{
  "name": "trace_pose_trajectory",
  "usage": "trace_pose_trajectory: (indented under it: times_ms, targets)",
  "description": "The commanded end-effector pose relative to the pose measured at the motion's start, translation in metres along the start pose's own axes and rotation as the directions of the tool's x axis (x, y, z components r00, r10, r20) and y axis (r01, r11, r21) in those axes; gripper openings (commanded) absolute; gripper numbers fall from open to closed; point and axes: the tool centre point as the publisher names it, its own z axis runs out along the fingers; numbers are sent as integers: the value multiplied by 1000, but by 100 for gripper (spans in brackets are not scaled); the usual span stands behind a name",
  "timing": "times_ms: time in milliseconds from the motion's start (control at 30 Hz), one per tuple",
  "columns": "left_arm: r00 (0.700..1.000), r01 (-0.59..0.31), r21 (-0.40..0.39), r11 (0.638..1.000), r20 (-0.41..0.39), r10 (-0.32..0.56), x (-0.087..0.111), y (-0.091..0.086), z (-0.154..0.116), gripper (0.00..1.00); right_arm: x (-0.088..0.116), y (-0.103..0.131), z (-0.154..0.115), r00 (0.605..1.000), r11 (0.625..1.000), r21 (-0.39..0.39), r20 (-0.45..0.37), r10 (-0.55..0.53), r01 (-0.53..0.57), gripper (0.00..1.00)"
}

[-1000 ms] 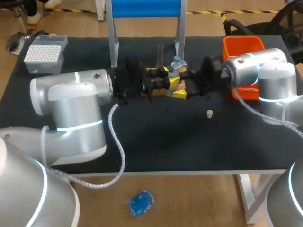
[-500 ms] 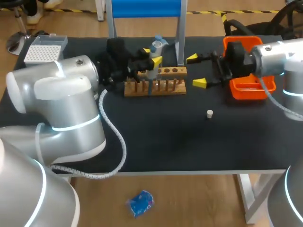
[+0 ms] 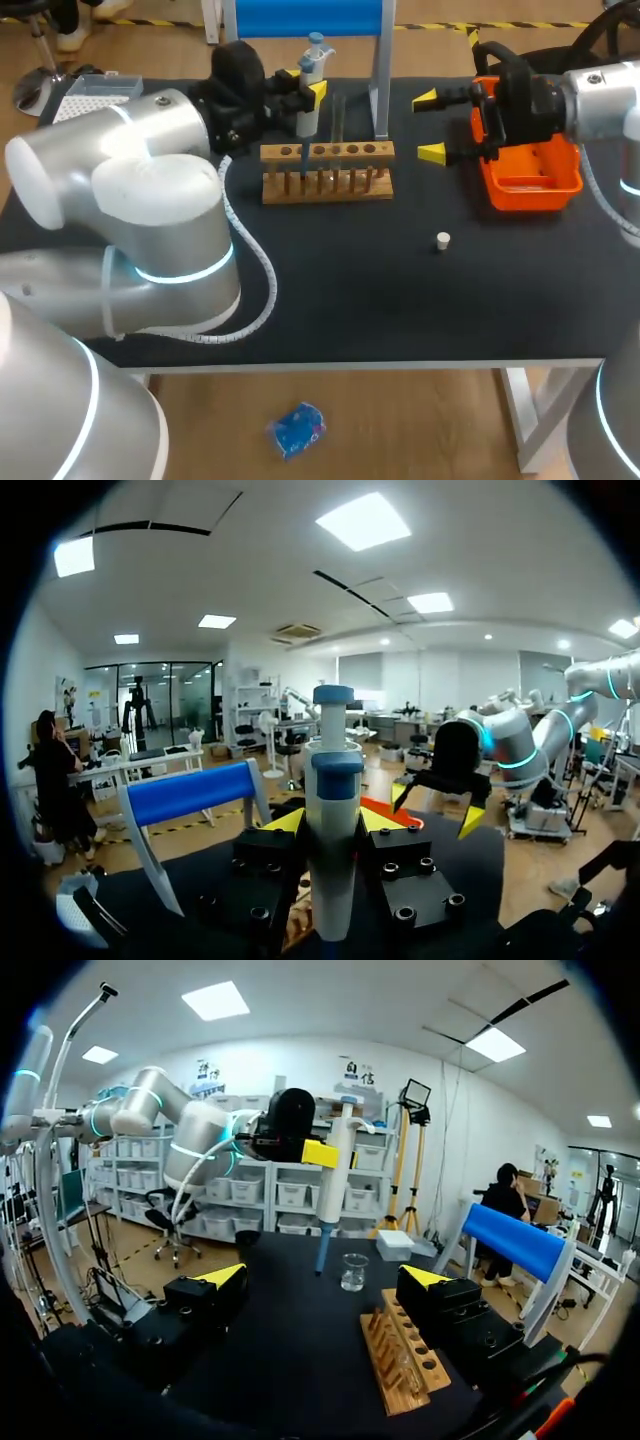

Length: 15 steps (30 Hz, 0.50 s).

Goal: Invert the test tube, pick up the pipette, mount the tip to pipette, aspirate from beaker and dispense into the tube, eject the tip, return the pipette, and cap with the stopper.

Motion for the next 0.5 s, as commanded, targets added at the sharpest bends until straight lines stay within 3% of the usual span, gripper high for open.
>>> trace_pose_trajectory:
  times_ms: [33, 167, 267, 500]
  targets:
    - [998, 0, 9, 1000, 59, -1, 4, 2, 4, 0, 2, 1, -1, 1000, 1000, 4, 8, 0, 0, 100]
    - [998, 0, 9, 1000, 59, -1, 4, 2, 4, 0, 2, 1, -1, 1000, 1000, 4, 8, 0, 0, 100]
    - [988, 54, -23, 998, 148, -50, -25, 4, 22, 0, -18, 0, 10, 993, 998, 14, 100, 67, -69, 100]
    - [966, 118, -84, 990, 240, -94, -70, 4, 48, 0, -49, -1, 25, 968, 986, 78, 217, 127, -147, 100]
